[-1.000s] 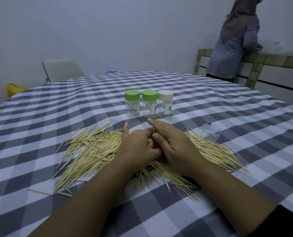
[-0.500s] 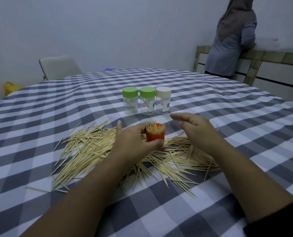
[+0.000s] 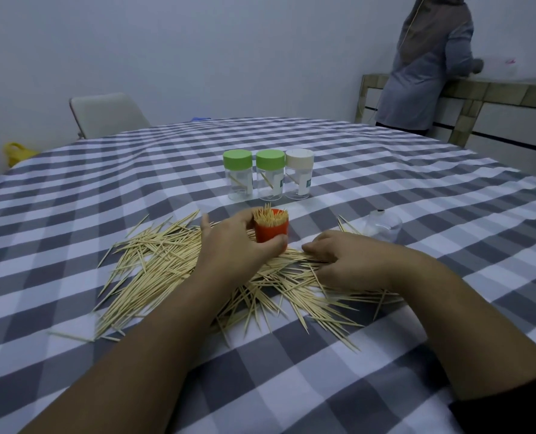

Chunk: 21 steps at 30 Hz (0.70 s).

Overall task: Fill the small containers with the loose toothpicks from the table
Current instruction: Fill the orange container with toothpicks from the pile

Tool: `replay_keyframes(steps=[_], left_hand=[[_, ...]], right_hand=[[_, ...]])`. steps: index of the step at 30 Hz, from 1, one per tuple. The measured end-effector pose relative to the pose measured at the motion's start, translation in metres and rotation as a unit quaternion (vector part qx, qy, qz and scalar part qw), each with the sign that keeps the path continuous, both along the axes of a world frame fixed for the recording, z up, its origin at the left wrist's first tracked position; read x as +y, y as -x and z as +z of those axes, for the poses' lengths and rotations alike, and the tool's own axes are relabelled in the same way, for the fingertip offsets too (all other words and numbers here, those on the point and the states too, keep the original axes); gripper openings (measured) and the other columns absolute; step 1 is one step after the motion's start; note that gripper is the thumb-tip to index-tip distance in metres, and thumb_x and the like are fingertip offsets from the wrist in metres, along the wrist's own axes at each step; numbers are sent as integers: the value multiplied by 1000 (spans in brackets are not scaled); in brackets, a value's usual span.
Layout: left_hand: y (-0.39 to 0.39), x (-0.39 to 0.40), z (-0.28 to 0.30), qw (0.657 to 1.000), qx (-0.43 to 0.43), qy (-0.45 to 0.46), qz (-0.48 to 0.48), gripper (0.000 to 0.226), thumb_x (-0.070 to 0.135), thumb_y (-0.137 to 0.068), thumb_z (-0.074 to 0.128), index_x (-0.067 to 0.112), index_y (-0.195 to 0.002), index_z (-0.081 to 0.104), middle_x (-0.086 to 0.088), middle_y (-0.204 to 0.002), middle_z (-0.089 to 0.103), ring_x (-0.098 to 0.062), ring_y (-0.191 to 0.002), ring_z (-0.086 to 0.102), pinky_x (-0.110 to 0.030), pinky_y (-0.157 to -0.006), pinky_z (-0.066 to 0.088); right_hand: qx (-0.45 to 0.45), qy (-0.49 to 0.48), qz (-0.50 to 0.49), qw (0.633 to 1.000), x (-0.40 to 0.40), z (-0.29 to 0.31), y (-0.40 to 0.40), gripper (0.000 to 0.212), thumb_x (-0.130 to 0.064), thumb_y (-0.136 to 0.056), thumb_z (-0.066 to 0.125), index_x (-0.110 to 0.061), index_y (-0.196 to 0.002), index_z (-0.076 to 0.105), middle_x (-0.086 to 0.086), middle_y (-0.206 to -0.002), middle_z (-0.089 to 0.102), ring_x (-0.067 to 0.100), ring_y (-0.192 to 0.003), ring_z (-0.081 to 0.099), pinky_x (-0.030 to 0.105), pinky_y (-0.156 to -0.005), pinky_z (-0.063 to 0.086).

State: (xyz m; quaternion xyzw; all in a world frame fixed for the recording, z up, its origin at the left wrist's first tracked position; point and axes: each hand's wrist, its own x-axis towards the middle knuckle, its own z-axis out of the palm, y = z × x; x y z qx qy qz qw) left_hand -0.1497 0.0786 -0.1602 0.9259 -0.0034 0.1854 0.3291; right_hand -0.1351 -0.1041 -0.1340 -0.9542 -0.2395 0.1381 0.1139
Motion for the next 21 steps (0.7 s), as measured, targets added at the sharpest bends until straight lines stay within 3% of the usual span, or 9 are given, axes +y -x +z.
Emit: replay_keyframes(steps=[4,11,14,16,21], left_hand=[[1,-2,1,1000,-3,-16,2,52,50,-81,65,27,-126,54,7,-122,62,-11,-124,47,-46,-118,-7],[2,-2,1,1000,0,-20,-2,51,50,-81,65,28,-126,54,8,-120,63,-10,-122,48,-46,-118,-7],[3,-3,2,1000,2,-25,-3,53,49,-82,64,27,-128,52,7,-121,62,-11,-124,46,-43,-117,-9],[3,-3,2,1000,4,-27,-1,53,49,-82,64,27,-129,52,7,-121,62,-11,-126,44,-43,-117,-10],[1,-2,1,1000,-3,-28,4,51,51,-82,64,28,-126,54,10,-117,63,-7,-118,47,-47,-118,-6]], right_hand=[[-23,39,17,999,1,1,6,69,-26,-87,56,-25,-149,25,-6,-148,30,16,-134,32,28,-106,30],[-170,74,24,982,12,-14,2,39,-21,-95,43,-19,-133,51,5,-122,51,24,-110,51,37,-94,43],[-213,94,16,973,18,-22,3,36,-24,-92,53,-17,-127,53,4,-112,49,23,-101,52,32,-83,45],[-231,105,9,967,23,-22,7,38,-26,-87,61,-15,-122,55,4,-111,49,23,-101,51,29,-78,38],[-270,144,-17,952,31,-22,12,36,-24,-88,57,-13,-121,50,7,-119,51,25,-112,48,36,-94,34]])
